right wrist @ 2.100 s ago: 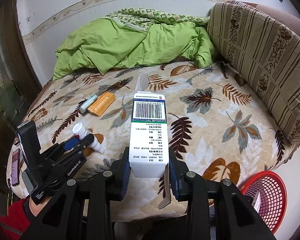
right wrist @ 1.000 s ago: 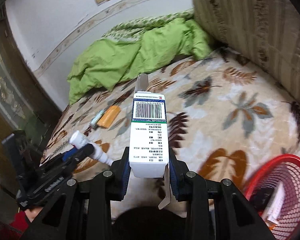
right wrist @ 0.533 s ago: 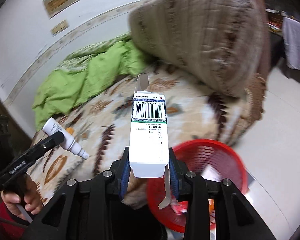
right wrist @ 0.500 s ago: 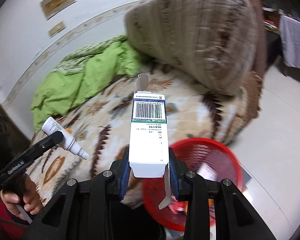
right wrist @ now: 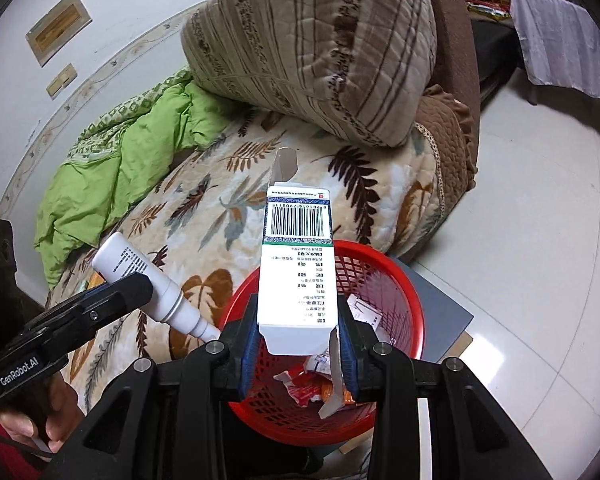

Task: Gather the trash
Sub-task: 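Carry both items over the red basket and open both tools, then move both open tools back over the tube and orange box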

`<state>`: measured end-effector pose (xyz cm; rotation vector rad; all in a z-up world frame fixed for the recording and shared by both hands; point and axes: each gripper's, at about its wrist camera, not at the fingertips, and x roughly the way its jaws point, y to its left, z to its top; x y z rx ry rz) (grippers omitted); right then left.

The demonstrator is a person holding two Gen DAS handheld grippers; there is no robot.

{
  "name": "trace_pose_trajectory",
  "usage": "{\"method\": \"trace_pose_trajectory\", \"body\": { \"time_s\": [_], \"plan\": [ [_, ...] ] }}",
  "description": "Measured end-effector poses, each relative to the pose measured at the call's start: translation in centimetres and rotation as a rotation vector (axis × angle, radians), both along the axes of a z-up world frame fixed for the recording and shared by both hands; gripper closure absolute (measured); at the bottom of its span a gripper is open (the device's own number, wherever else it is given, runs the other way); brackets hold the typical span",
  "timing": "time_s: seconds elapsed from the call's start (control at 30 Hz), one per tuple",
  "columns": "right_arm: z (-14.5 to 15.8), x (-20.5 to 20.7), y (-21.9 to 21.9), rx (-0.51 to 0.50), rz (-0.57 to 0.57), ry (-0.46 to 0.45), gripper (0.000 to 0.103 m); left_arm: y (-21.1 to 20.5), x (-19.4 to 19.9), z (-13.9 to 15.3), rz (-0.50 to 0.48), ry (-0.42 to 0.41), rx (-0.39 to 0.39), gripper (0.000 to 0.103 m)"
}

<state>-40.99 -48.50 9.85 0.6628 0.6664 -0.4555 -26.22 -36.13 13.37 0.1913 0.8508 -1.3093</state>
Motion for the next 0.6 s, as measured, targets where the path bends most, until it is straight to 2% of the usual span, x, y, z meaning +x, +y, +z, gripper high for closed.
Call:
{"method": "trace_pose_trajectory", "body": {
  "time_s": [0.03,0.13,0.17,0.3,0.43,0.6],
  "plan": [
    [-0.1,0.0,-0.1,0.002,-0.001,0.003,0.066,-0.2,0.0,-0.1,0.002,-0.002,0.003,0.071],
    [-0.3,0.0,-0.4,0.007,-0.009,0.007,0.062,0.0,0.1,0.4,0.03,-0.014,-0.007,0.045],
    [-0.3,0.0,-0.5,0.006,-0.011,0.01,0.061,0.2,0.1,0.6,0.036,-0.022,-0.013,0.042],
    [0.1,-0.4,-0.5,-0.006,-0.018,0.003,0.053,0.9,0.3,1.0,0.05,-0.043,-0.017,0.041],
    [0.8,0.0,-0.1,-0.02,-0.009,-0.009,0.052,2.8,1.1,1.4,0.11,-0.079,-0.022,0.031],
    [1.4,2.4,1.5,-0.027,0.058,-0.024,0.052,5.9,2.2,1.8,0.243,-0.229,0.022,0.029]
  ]
}}
